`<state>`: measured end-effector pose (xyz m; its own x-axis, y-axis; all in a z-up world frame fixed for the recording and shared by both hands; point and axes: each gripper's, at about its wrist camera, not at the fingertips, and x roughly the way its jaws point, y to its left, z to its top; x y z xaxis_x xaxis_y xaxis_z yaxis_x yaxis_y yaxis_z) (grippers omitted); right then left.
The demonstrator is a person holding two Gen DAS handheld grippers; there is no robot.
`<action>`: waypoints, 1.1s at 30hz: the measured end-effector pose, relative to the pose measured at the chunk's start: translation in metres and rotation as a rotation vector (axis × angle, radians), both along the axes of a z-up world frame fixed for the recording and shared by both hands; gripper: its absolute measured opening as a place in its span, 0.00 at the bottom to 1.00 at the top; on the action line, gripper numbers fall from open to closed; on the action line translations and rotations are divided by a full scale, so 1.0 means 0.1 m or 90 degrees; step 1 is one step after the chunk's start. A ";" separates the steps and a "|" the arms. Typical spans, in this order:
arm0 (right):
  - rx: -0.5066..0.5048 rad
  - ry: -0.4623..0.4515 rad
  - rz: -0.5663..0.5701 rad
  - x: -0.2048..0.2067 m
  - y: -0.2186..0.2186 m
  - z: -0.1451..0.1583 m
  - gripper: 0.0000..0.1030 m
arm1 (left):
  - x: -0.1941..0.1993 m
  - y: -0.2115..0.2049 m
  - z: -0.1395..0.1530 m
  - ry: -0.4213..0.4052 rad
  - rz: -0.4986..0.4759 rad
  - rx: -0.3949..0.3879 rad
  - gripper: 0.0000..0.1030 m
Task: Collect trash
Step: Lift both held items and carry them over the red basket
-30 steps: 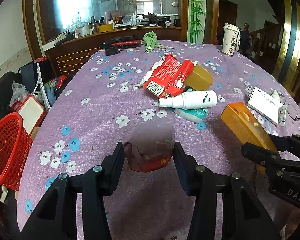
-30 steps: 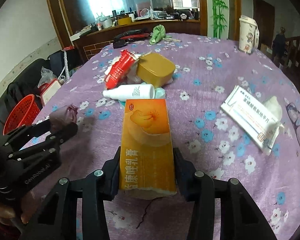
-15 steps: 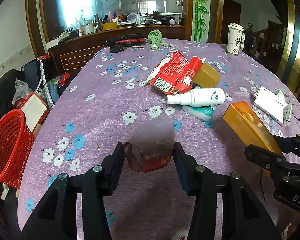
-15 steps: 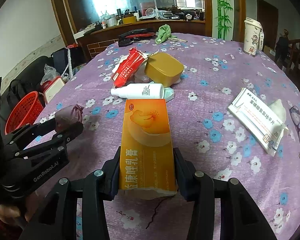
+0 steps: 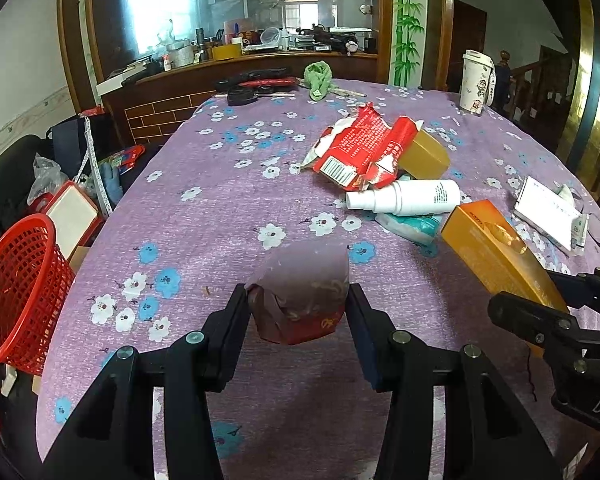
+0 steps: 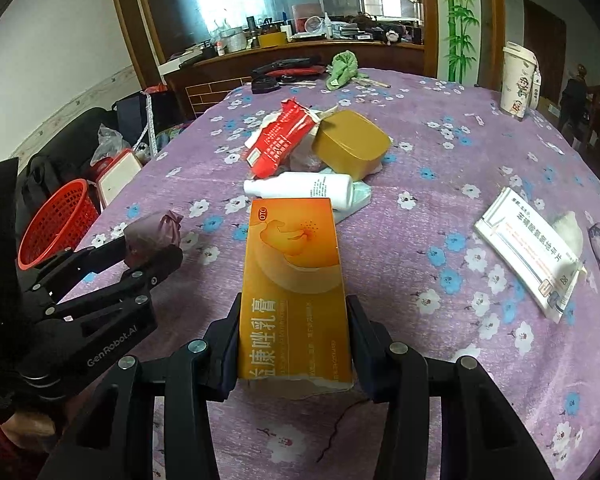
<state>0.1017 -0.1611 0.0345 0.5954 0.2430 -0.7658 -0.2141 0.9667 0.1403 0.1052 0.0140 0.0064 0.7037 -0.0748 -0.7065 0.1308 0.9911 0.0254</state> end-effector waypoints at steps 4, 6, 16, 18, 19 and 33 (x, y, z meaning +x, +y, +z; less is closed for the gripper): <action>0.003 0.002 0.010 0.01 0.05 0.02 0.49 | 0.00 0.05 0.02 -0.002 0.006 -0.004 0.46; 0.004 0.003 0.015 0.02 0.07 0.03 0.49 | 0.00 0.08 0.03 -0.004 0.010 -0.006 0.46; 0.017 0.016 0.073 0.11 0.33 0.16 0.49 | -0.01 0.40 0.16 -0.019 0.046 -0.026 0.46; 0.018 0.016 0.087 0.16 0.42 0.20 0.49 | -0.02 0.51 0.22 -0.024 0.057 -0.029 0.46; 0.019 0.016 0.095 0.18 0.48 0.23 0.49 | -0.01 0.58 0.25 -0.026 0.064 -0.033 0.46; 0.012 -0.016 0.245 0.50 1.75 0.63 0.49 | -0.04 2.02 0.52 -0.053 0.244 -0.064 0.46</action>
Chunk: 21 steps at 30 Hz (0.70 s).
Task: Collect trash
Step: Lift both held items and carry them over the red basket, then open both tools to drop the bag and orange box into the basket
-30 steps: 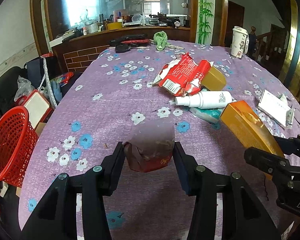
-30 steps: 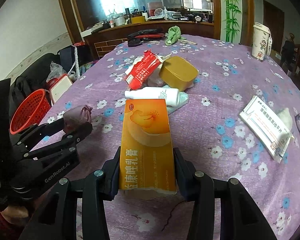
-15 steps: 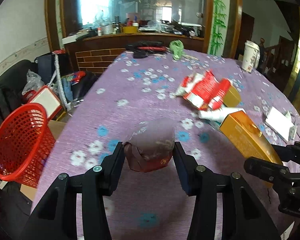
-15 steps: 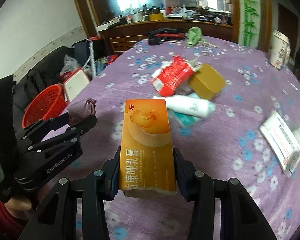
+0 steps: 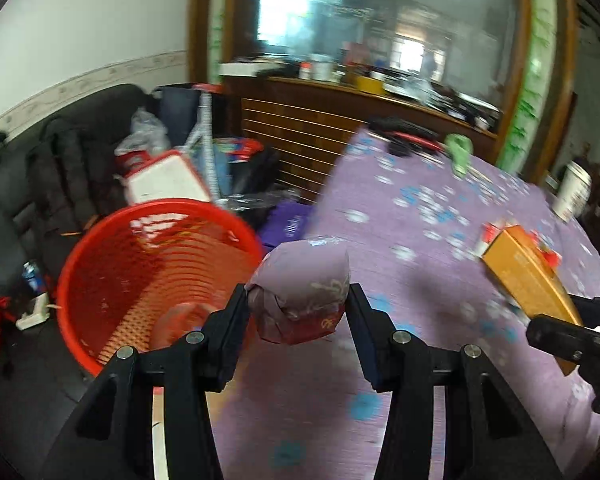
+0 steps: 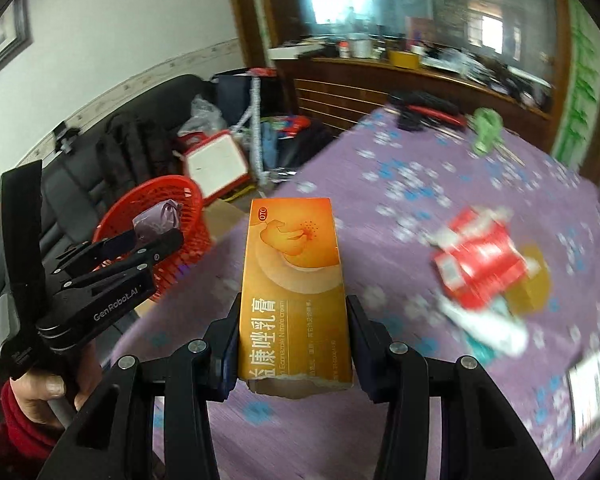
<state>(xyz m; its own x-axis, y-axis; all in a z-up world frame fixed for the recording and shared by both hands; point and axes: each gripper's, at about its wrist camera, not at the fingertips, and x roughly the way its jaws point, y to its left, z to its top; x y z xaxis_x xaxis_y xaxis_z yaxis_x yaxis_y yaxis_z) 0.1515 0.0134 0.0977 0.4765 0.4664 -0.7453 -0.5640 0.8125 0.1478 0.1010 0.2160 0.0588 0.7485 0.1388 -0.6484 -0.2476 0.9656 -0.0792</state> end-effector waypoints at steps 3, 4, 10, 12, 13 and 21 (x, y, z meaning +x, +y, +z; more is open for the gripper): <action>0.003 0.003 0.032 0.04 0.31 0.03 0.49 | -0.05 0.34 0.00 -0.001 0.044 0.001 0.46; 0.005 0.005 0.047 0.06 0.46 0.05 0.49 | -0.06 0.46 0.00 0.001 0.059 0.002 0.46; 0.022 0.026 0.108 0.20 1.11 0.00 0.49 | -0.11 0.98 -0.09 0.018 0.116 -0.005 0.46; 0.026 0.037 0.120 0.25 1.28 -0.05 0.49 | -0.11 1.07 -0.12 0.022 0.125 0.000 0.46; 0.029 0.043 0.122 0.27 1.35 -0.08 0.49 | -0.11 1.12 -0.15 0.025 0.130 -0.001 0.46; 0.061 0.082 0.138 0.53 1.83 -0.26 0.50 | -0.08 1.30 -0.24 0.026 0.147 -0.016 0.48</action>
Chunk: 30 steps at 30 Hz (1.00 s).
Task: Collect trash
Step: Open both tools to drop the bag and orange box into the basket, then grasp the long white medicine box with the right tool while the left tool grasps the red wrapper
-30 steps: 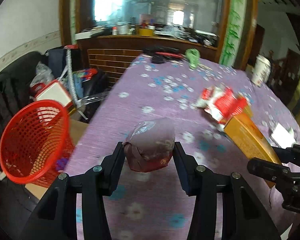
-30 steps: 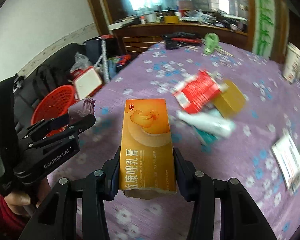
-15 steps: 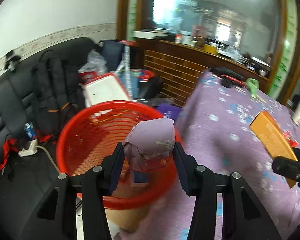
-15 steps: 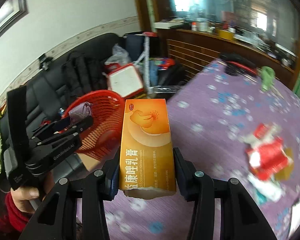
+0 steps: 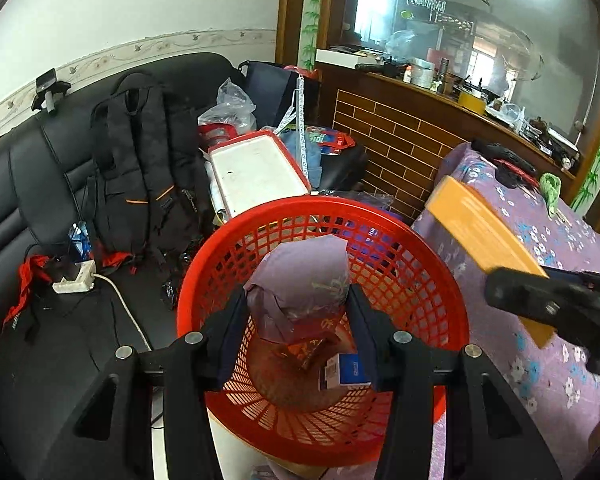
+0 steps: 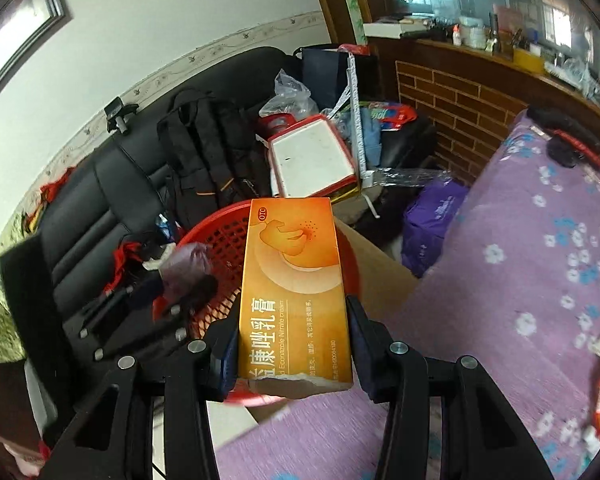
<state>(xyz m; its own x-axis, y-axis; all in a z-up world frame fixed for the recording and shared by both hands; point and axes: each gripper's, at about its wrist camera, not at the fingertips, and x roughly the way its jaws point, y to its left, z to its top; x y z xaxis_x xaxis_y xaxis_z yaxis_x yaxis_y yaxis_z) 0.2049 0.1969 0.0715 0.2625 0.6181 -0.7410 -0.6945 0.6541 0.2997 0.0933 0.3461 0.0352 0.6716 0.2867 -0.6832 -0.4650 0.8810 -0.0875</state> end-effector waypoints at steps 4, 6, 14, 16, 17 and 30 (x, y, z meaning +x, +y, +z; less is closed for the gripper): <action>0.021 0.000 -0.004 0.04 0.05 0.01 0.57 | -0.02 0.02 0.00 -0.010 0.009 0.001 0.65; 0.024 -0.007 -0.004 0.01 -0.02 0.03 0.57 | -0.02 0.00 0.01 -0.011 0.011 0.009 0.66; 0.027 -0.028 -0.055 -0.18 -0.76 0.16 0.57 | -0.07 -0.45 0.16 -0.035 -0.039 0.048 0.76; 0.026 -0.021 -0.072 -0.24 -1.01 0.14 0.57 | -0.07 -0.66 0.20 -0.038 -0.072 0.054 0.77; 0.023 -0.020 -0.084 -0.28 -1.15 0.12 0.57 | -0.06 -0.79 0.21 -0.038 -0.094 0.057 0.77; 0.038 0.032 -0.266 -0.70 -3.12 -0.21 0.57 | 0.09 -2.38 0.14 -0.005 -0.315 0.098 0.77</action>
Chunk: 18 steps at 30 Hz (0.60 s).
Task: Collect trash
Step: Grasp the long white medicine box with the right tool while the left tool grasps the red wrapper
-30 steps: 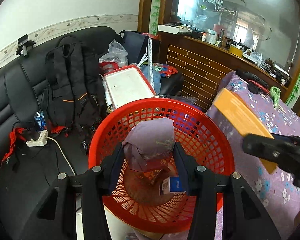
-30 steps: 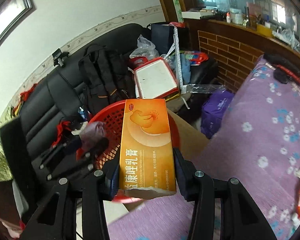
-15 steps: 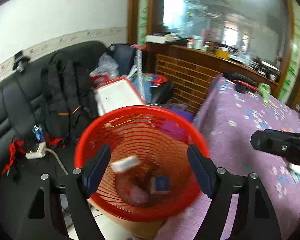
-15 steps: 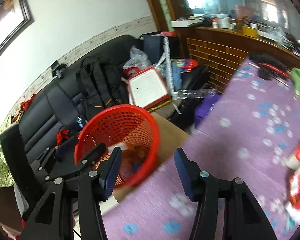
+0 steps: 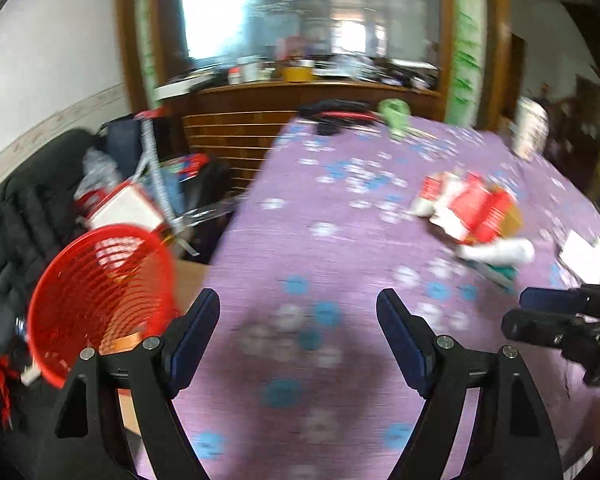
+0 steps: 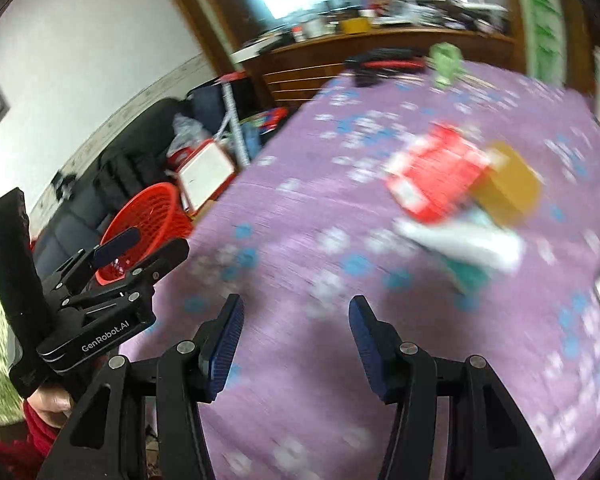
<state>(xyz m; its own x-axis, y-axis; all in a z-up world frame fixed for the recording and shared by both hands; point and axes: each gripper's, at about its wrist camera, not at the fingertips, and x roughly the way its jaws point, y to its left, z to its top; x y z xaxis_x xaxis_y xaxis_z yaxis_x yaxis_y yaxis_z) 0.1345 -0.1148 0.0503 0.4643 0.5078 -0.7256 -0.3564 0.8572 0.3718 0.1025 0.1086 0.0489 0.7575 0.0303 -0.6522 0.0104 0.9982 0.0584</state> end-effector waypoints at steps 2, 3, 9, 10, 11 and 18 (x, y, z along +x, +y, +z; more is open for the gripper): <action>0.007 -0.001 -0.042 -0.08 -0.39 -0.02 0.57 | 0.01 -0.32 -0.03 0.007 -0.048 0.021 0.77; 0.009 -0.004 -0.063 -0.10 -0.56 -0.01 0.57 | 0.02 -0.43 -0.04 0.011 -0.065 0.028 0.77; -0.001 -0.032 -0.219 -0.29 -1.65 0.07 0.57 | 0.05 -1.14 -0.12 0.033 -0.178 0.084 0.77; -0.011 -0.036 -0.251 -0.32 -1.81 0.08 0.57 | 0.05 -1.22 -0.12 0.035 -0.189 0.091 0.77; -0.025 -0.041 -0.282 -0.35 -1.95 0.08 0.57 | 0.07 -1.31 -0.14 0.037 -0.200 0.099 0.77; -0.093 -0.016 -0.390 -0.23 -2.41 -0.16 0.56 | 0.27 -1.59 -0.16 0.054 -0.238 0.110 0.77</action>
